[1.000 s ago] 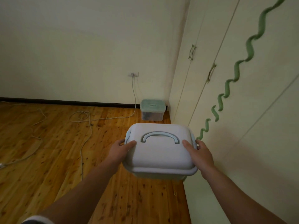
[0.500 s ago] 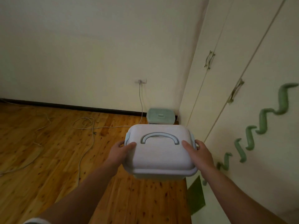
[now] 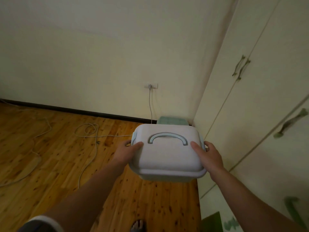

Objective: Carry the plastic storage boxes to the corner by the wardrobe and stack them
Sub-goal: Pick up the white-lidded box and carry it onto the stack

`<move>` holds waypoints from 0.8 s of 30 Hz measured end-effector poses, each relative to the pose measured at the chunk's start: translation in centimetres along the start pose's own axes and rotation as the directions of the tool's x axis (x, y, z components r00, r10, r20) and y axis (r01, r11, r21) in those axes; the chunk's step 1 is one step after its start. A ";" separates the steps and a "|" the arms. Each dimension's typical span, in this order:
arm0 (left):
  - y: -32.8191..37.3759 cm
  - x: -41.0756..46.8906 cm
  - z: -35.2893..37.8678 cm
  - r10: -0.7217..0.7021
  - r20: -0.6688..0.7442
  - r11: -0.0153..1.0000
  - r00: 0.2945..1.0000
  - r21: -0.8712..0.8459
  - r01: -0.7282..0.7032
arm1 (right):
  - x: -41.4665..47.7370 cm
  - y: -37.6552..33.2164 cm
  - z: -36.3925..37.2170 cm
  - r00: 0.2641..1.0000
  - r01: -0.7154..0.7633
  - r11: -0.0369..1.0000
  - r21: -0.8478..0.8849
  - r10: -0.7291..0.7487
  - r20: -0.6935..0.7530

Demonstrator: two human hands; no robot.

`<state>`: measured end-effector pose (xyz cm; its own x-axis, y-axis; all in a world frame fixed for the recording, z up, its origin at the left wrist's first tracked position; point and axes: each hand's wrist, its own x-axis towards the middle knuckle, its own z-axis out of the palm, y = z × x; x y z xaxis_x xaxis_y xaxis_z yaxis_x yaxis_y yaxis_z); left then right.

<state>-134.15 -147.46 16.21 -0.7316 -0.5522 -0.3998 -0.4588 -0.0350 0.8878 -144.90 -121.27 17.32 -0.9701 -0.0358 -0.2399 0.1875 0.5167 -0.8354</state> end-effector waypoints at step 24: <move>13.7 27.7 9.7 -0.013 0.078 0.999 0.997 0.049 0.009 | 29.2 -7.3 2.4 0.994 -0.088 0.995 0.046 0.091 -0.069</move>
<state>-165.63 -155.16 15.10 -0.7627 -0.4850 -0.4278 -0.4894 0.0005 0.8721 -174.24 -128.15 15.18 -0.9574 0.0699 -0.2802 0.2787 0.4779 -0.8330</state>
